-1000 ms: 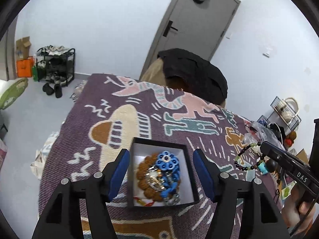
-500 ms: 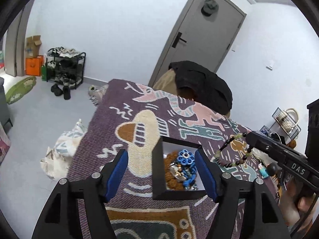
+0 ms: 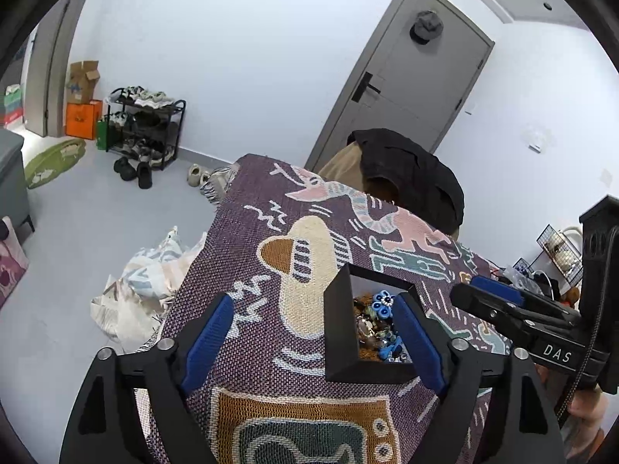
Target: Organize jewelry
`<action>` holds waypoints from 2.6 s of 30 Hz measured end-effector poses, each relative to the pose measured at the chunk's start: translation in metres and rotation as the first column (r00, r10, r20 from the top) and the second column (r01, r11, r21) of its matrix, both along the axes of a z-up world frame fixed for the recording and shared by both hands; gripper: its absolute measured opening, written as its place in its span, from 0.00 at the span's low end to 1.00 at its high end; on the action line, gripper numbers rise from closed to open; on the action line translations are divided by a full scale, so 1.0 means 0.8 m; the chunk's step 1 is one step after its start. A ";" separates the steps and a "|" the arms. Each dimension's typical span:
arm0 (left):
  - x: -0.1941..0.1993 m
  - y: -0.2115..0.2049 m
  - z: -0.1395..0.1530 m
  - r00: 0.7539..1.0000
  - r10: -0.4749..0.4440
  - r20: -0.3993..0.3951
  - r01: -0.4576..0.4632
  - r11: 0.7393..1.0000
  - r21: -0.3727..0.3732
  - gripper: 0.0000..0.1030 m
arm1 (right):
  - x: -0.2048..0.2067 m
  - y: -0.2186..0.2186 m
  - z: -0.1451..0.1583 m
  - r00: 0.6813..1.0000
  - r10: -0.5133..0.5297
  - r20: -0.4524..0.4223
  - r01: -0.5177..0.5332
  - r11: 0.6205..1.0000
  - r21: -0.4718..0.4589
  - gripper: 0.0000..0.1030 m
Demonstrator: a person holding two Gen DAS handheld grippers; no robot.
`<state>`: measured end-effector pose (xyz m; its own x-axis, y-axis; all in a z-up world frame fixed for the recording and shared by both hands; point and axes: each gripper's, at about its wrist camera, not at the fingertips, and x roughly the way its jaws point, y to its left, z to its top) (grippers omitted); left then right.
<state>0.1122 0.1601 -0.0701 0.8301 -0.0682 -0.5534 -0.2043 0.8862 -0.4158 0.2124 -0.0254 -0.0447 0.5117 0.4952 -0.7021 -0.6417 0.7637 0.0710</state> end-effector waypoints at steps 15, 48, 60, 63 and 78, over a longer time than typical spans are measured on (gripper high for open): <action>-0.005 -0.044 0.017 0.998 -0.056 0.023 0.056 0.998 0.019 0.89 | -0.016 -0.094 0.005 0.991 -0.132 -0.034 0.133 0.990 0.042 0.59; -0.036 -0.178 0.092 0.977 -0.209 0.039 0.196 0.956 0.220 1.00 | -0.085 -0.261 0.026 0.967 -0.251 -0.029 0.252 0.944 0.213 0.97; -0.082 -0.192 0.087 0.976 -0.215 0.034 0.200 0.949 0.242 1.00 | -0.118 -0.291 0.028 0.972 -0.234 -0.005 0.231 0.956 0.182 0.97; -0.097 -0.191 0.086 0.977 -0.208 0.044 0.191 0.949 0.250 1.00 | -0.129 -0.299 0.029 0.971 -0.237 0.011 0.232 0.959 0.165 0.97; -0.121 -0.180 0.088 0.980 -0.189 0.068 0.160 0.940 0.302 1.00 | -0.137 -0.328 0.035 0.960 -0.281 0.020 0.274 0.949 0.157 0.97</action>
<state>0.0155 0.0165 0.0002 0.8694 -0.0638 -0.4900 -0.0075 0.9898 -0.1422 0.1026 -0.2878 -0.0170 0.6714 0.4282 -0.6049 -0.4108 0.8944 0.1771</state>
